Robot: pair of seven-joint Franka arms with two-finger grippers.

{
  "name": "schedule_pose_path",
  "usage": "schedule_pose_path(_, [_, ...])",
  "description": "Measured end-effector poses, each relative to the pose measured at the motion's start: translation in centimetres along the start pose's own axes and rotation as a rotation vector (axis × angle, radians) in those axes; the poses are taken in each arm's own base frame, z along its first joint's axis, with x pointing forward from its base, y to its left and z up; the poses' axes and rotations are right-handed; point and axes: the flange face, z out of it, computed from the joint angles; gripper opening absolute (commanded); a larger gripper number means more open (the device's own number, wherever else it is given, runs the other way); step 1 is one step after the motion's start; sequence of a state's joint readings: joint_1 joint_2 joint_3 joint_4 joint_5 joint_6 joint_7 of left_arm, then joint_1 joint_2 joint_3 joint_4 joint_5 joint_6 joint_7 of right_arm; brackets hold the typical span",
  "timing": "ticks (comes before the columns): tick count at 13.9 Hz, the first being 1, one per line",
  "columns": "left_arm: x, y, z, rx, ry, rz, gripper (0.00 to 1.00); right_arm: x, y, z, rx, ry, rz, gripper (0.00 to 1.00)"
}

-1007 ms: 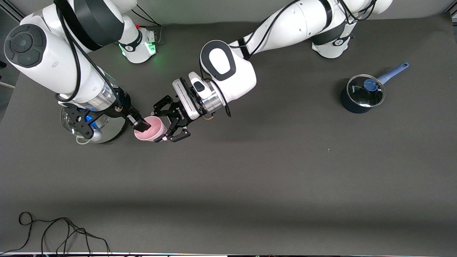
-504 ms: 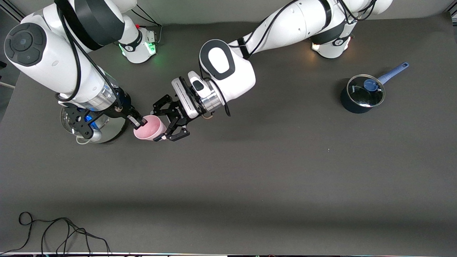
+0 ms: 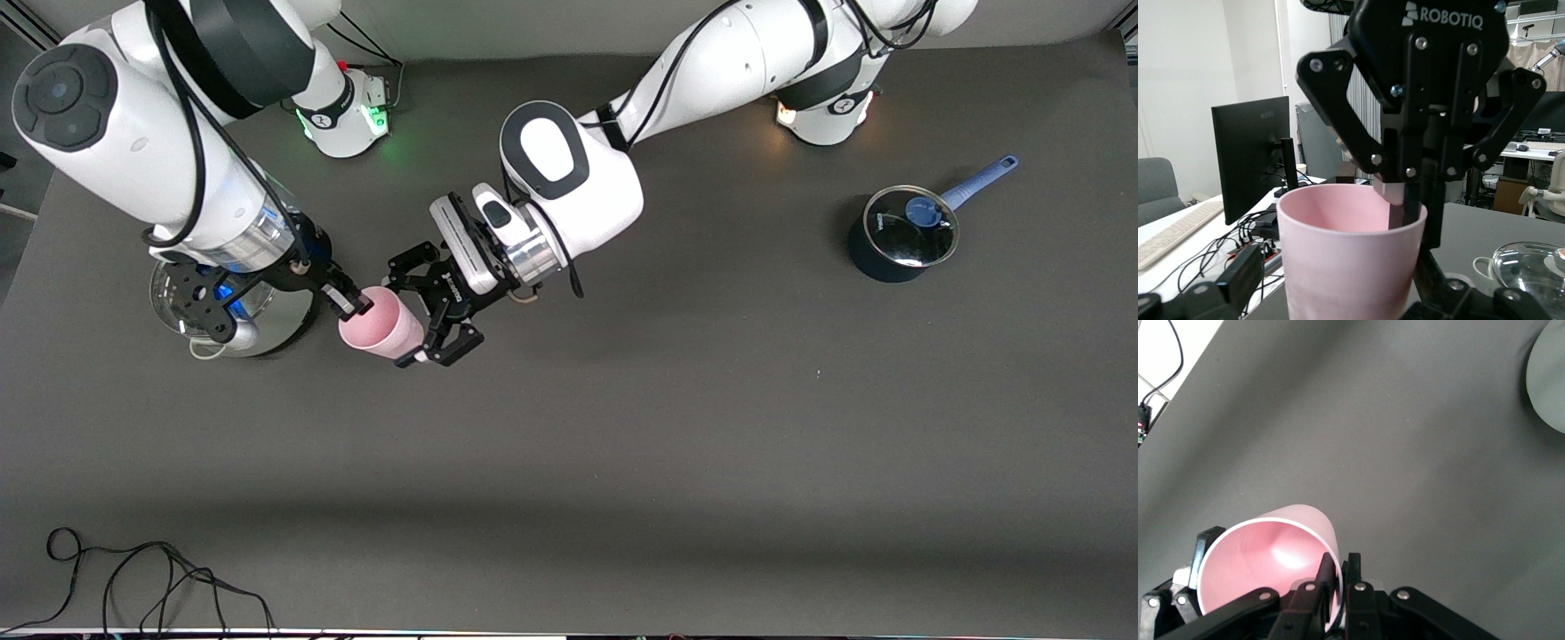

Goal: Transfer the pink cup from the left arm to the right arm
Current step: 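Open the left gripper and pull it back from the cup, then lower the cup with the right gripper while the left gripper retracts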

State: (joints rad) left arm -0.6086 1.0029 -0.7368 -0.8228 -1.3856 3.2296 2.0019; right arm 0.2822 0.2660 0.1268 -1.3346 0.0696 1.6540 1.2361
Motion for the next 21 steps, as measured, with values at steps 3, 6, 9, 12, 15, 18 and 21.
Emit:
schedule_pose_path(3, [0.4,-1.1,-0.4,0.01,-0.003,0.026,1.0,0.9,-0.3,0.1,0.0,0.068,-0.005,0.0])
schedule_pose_path(6, [1.6,-6.3,-2.6,0.03,-0.005,0.061,1.0,4.1,0.4,1.9,-0.083,0.139,-0.008,0.0])
schedule_pose_path(9, [1.3,-10.1,-4.6,-0.019,-0.024,0.112,1.0,8.6,1.9,1.5,-0.1,0.156,-0.078,0.0])
schedule_pose_path(12, [0.1,-13.8,-6.1,-0.123,-0.038,0.184,1.0,16.7,5.8,0.3,-0.11,0.158,-0.188,0.0])
schedule_pose_path(15, [0.5,-17.5,-9.2,-0.216,-0.033,0.205,1.0,24.4,11.3,-0.9,-0.123,0.154,-0.368,0.0])
schedule_pose_path(18, [1.4,-18.8,-13.2,-0.318,-0.071,0.267,1.0,29.8,16.7,-2.1,-0.122,0.135,-0.58,0.0])
schedule_pose_path(21, [1.8,-21.3,-17.3,-0.475,-0.183,0.345,1.0,32.7,20.0,-2.1,-0.123,0.116,-0.727,0.0])
